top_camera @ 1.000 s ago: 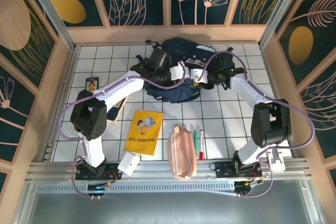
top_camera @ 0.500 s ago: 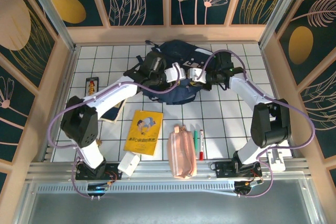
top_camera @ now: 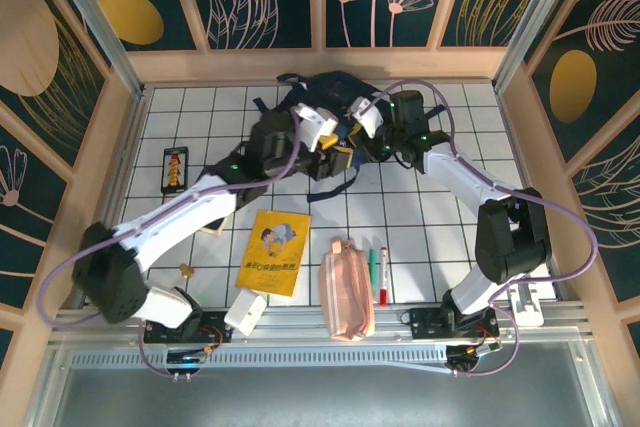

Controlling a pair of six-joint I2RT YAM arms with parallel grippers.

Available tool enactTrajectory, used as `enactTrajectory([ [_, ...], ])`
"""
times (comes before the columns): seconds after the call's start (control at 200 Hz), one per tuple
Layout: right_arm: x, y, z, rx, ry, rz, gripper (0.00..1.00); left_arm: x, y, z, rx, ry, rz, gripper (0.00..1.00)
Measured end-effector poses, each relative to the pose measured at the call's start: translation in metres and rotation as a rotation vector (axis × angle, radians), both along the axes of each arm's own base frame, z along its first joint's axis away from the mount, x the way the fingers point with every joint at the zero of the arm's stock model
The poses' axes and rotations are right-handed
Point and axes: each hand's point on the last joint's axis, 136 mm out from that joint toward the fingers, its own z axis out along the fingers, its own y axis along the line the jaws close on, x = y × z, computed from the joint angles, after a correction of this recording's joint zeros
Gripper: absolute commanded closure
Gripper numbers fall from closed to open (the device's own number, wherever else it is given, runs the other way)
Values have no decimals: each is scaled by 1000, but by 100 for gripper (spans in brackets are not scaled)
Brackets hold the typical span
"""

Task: Pack the student bag
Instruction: Unzip the student bag at the top-center of the table.

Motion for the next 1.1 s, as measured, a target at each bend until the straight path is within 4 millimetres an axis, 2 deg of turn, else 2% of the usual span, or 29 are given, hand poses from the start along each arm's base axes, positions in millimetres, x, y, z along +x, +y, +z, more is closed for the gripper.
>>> enactTrajectory([
  [0.1,9,1,8,94,53,-82,100,7,-1,-62,49,163,61,38],
  [0.17,11,6,9,146,101,-97,100,9,4,-84,79,221,104,37],
  [0.295,10,15,4,210,189,-81,100,18,7,-83,74,225,159,38],
  [0.395,7,19,3,220,219,-69,100,28,11,-77,61,202,206,45],
  [0.55,3,23,3,232,239,-57,100,51,27,-78,48,194,310,45],
  [0.696,0,26,1,228,258,-62,100,68,29,-84,54,203,346,43],
  [0.796,-2,28,-2,217,266,-72,100,71,31,-85,64,200,365,53],
  [0.961,-12,35,-6,219,287,-68,100,85,46,-91,81,206,433,71],
  [1.046,-14,36,-6,220,294,-70,100,88,49,-95,84,214,445,98],
  [1.096,-14,35,-6,221,292,-72,100,88,50,-97,97,203,430,100],
])
